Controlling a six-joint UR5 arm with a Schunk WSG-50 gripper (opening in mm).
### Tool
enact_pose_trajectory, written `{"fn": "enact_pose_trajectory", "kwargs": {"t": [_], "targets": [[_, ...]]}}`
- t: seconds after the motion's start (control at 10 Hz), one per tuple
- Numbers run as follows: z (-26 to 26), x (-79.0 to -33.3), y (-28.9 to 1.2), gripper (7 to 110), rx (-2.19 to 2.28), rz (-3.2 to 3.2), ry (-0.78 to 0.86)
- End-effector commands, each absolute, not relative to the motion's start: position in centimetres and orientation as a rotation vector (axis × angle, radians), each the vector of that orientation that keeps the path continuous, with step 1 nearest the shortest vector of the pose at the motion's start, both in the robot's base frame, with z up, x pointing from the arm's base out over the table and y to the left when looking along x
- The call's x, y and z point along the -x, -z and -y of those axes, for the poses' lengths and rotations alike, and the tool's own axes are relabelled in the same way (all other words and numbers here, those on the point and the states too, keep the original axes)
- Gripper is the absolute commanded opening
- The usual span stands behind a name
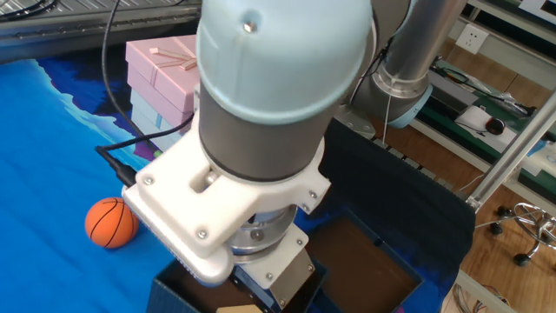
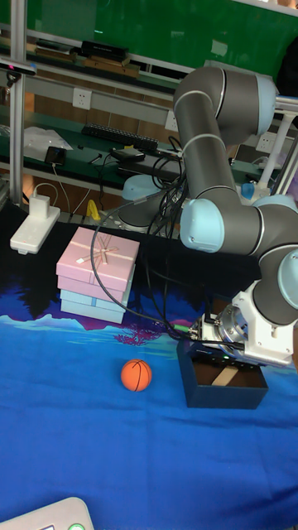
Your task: Take everything out of the gift box
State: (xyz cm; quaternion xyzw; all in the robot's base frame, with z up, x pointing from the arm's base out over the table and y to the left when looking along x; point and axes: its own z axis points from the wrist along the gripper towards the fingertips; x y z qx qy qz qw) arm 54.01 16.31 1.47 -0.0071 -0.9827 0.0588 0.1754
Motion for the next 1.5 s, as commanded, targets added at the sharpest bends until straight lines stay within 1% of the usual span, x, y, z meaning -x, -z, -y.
{"fn": "enact_pose_trajectory", "kwargs": {"t": [0.0,0.3,1.0,1.1,1.4], "targets": [[-15.52,-53.00,-1.66,44,0.018,2.755,-0.183],[-15.28,-52.39,-1.73,44,0.016,2.732,-0.178],[-15.33,-52.48,-1.31,44,0.053,2.733,-0.182],[-15.34,-52.48,-1.31,22,0.061,2.733,-0.183],[-15.36,-52.35,-1.47,22,0.084,2.727,-0.194]]}}
